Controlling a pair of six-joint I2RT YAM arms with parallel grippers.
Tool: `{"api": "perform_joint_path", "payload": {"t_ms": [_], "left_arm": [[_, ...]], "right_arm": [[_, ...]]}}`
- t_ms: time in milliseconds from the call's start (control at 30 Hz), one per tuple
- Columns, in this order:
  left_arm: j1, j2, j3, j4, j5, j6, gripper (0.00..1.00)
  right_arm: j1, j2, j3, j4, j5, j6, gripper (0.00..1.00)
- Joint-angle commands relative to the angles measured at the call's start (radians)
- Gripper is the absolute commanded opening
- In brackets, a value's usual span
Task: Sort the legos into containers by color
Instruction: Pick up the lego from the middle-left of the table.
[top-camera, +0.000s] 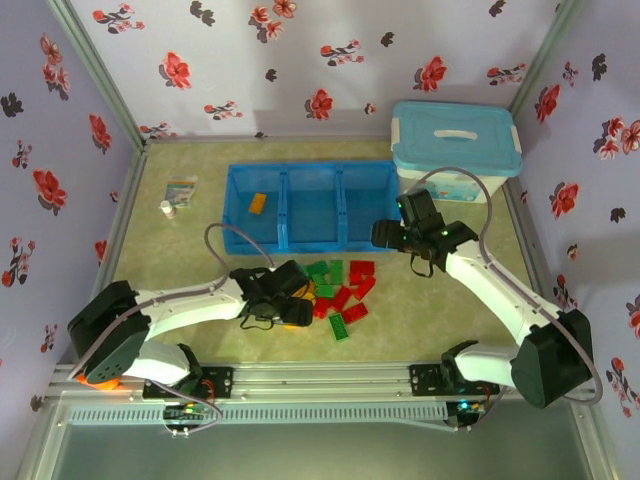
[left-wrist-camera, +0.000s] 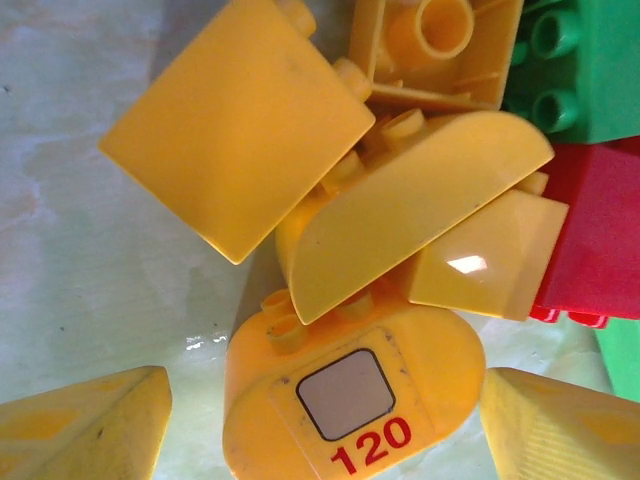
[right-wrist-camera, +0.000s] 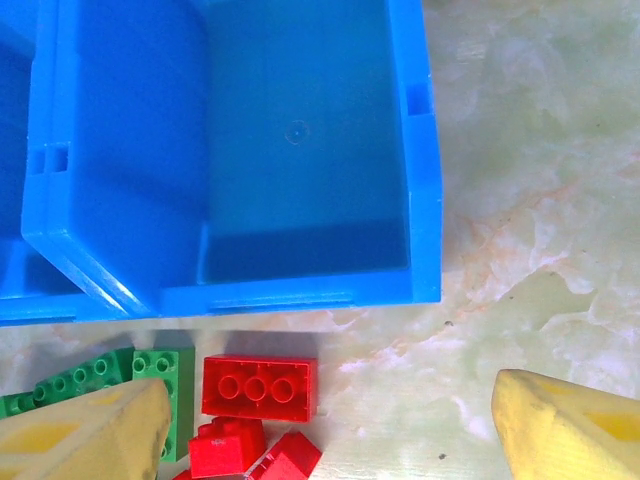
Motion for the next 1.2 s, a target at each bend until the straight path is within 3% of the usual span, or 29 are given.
{"api": "perform_joint_path", "payload": {"t_ms": [0,333,700,1033,1167], "left_arm": [[-0.019,0.031,0.035,-0.025,-0.017,0.003,0.80],[-0.037,0.096,0.049,-0.020,-0.016,-0.010,0.75],[-0.040,0.096,0.053,-0.044,-0.029,-0.011,0.51],[-0.041,-0.071,0.099,-0.170,-0.103,-0.011,0.46],[0.028,-0.151,0.148,-0.217,-0.114,0.025,0.46]], "right_arm": [[0.009,-0.025,-0.024,0.012,0.000,0.019,0.84],[0.009,-0.026,-0.059,0.040,-0.009,0.036,0.84],[0.009,-0.032,-0.073,0.055,-0.009,0.050,0.83],[0.010,-0.016,-0.043,0.055,-0.023,0.046,0.83],[0.014,-0.011,-0.034,0.057,-0.036,0.039,0.82]]}}
